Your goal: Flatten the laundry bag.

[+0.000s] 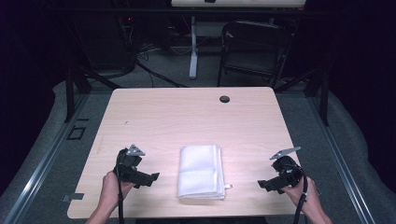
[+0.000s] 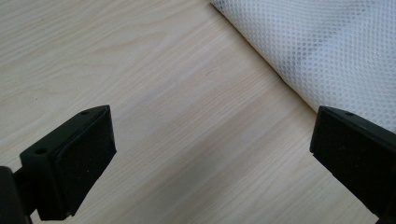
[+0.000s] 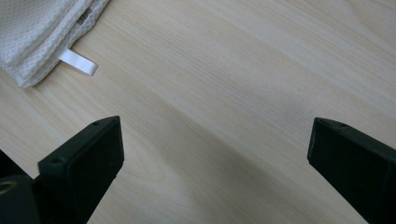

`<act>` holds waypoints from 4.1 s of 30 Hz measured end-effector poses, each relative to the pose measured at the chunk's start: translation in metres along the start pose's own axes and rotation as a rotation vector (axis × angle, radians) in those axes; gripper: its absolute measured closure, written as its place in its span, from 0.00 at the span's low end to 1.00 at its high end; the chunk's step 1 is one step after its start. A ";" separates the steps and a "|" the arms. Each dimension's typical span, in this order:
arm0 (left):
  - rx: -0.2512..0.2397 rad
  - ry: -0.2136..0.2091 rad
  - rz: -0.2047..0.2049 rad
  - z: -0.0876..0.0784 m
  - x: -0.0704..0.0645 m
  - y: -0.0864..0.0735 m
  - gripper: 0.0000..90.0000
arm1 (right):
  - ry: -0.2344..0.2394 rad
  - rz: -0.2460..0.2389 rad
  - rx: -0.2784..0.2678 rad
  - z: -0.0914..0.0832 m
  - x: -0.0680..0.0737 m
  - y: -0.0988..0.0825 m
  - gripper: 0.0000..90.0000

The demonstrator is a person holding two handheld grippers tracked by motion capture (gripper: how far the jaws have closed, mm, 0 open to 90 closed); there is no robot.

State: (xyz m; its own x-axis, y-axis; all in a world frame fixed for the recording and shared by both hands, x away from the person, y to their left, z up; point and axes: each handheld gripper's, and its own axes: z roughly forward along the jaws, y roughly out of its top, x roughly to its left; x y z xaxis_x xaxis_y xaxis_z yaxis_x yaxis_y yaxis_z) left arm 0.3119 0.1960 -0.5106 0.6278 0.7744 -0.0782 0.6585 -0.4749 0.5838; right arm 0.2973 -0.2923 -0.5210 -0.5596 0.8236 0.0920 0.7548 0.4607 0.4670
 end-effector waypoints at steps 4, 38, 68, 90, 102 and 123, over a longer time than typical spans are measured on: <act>-0.003 -0.003 0.003 -0.001 -0.002 0.001 0.00 | 0.006 0.000 -0.006 -0.001 0.002 0.000 0.04; -0.033 -0.122 0.177 0.023 -0.062 0.038 0.05 | 0.044 -0.013 0.004 -0.001 0.012 0.005 0.08; 0.056 -0.209 0.363 0.069 -0.111 0.051 0.02 | 0.070 -0.038 0.034 0.004 0.019 0.007 0.12; 0.141 -0.240 0.479 0.092 -0.138 0.050 0.08 | 0.103 -0.030 0.056 0.008 0.020 0.007 0.14; 0.150 -0.182 0.521 0.101 -0.142 0.046 0.40 | 0.117 -0.043 0.070 0.011 0.024 0.007 0.17; 0.128 -0.298 0.465 0.095 -0.129 0.051 0.74 | 0.110 -0.097 0.087 0.016 0.035 0.010 0.30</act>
State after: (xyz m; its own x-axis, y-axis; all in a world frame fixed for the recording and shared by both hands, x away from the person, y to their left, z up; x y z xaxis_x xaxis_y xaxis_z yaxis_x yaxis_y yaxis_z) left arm 0.3036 0.0322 -0.5480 0.9414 0.3294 -0.0720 0.3186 -0.7991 0.5099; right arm 0.2908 -0.2531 -0.5268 -0.6620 0.7347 0.1483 0.7193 0.5672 0.4011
